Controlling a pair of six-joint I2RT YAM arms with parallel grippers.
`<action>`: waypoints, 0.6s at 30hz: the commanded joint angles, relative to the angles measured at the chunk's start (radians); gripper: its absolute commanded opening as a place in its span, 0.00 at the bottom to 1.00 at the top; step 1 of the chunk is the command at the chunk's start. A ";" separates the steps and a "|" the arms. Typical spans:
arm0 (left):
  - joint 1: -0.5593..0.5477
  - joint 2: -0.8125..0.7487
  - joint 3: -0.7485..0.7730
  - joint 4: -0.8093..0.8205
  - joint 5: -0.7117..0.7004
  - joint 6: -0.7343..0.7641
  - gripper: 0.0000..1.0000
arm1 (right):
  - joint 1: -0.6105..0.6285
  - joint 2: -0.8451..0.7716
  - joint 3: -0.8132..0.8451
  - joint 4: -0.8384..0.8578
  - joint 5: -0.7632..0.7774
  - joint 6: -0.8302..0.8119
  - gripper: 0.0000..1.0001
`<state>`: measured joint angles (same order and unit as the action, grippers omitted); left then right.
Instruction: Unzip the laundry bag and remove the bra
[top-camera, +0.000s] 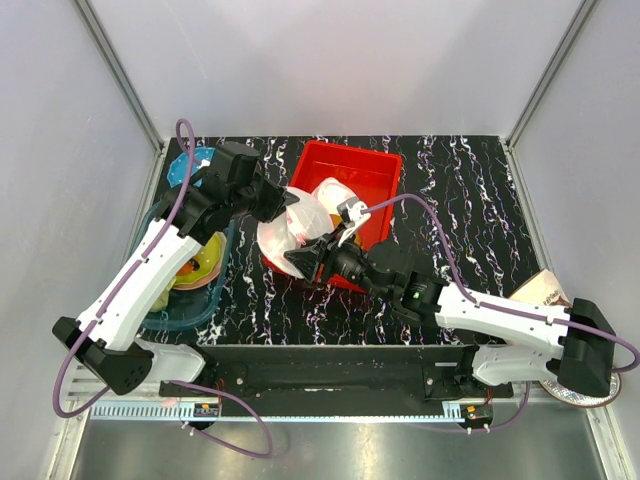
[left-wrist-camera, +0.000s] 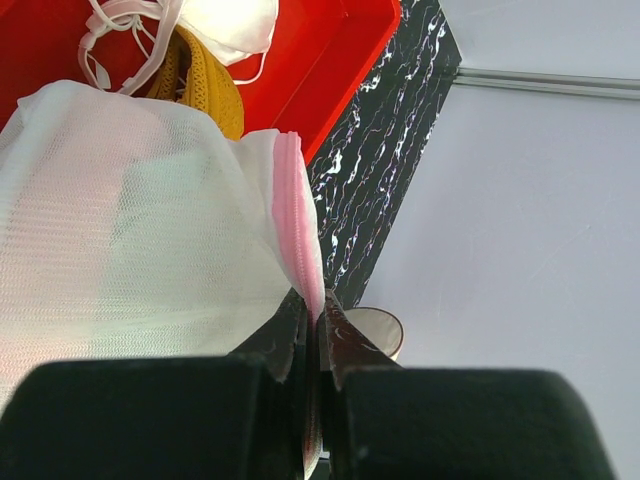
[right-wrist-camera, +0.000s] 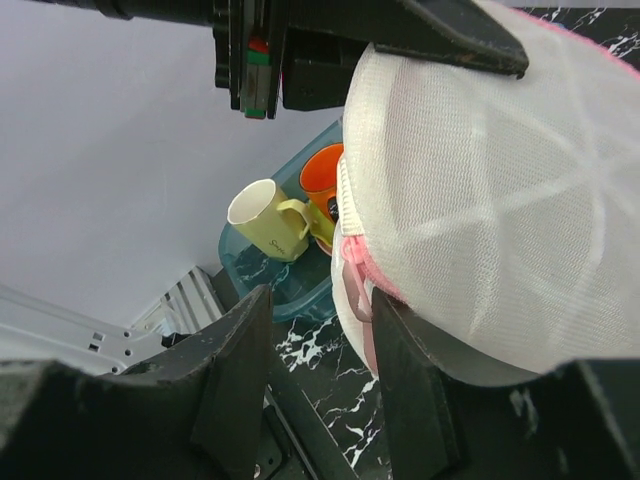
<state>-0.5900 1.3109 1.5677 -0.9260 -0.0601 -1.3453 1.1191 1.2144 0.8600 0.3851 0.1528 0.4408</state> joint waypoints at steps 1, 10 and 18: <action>0.007 -0.036 -0.005 0.027 0.013 -0.008 0.00 | -0.016 -0.041 0.043 0.081 0.064 -0.033 0.51; 0.015 -0.032 -0.001 0.029 0.019 0.001 0.00 | -0.019 -0.032 0.060 0.080 0.050 -0.033 0.42; 0.027 -0.038 -0.021 0.039 0.032 0.002 0.00 | -0.022 -0.027 0.054 0.074 0.079 -0.017 0.18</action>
<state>-0.5732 1.3102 1.5593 -0.9264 -0.0547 -1.3445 1.1072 1.2022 0.8715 0.4007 0.1764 0.4255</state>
